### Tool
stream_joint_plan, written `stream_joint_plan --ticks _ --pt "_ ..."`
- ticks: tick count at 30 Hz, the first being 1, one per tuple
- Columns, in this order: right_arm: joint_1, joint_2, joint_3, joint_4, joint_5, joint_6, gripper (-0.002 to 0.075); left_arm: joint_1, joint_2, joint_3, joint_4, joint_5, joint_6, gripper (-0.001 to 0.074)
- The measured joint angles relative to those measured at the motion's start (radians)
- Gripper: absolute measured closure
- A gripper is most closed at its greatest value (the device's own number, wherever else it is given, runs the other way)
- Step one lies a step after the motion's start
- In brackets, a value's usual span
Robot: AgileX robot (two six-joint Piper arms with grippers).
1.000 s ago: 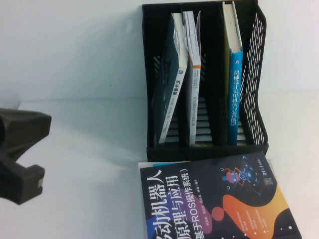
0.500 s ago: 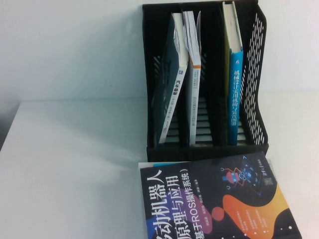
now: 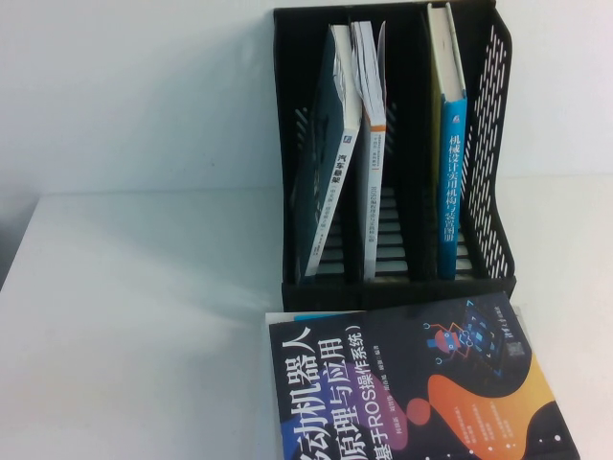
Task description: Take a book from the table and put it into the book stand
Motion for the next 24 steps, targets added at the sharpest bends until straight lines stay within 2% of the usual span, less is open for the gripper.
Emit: stream_joint_plan --ticks 4,8,13,24 --pt "0.0 0.0 0.0 0.0 0.0 0.0 0.0729 0.081 -0.106 0.137 -0.002 0.036 0.006 0.0737" --pt "0.0 0.0 0.0 0.0 0.0 0.0 0.0729 0.138 -0.134 0.204 -0.045 0.106 0.004 0.0737" --pt "0.0 0.0 0.0 0.0 0.0 0.0 0.0729 0.14 -0.134 0.249 -0.107 0.187 -0.016 0.0737" --pt "0.0 0.0 0.0 0.0 0.002 0.0 0.0729 0.138 -0.136 0.261 -0.172 0.152 -0.044 0.0737"
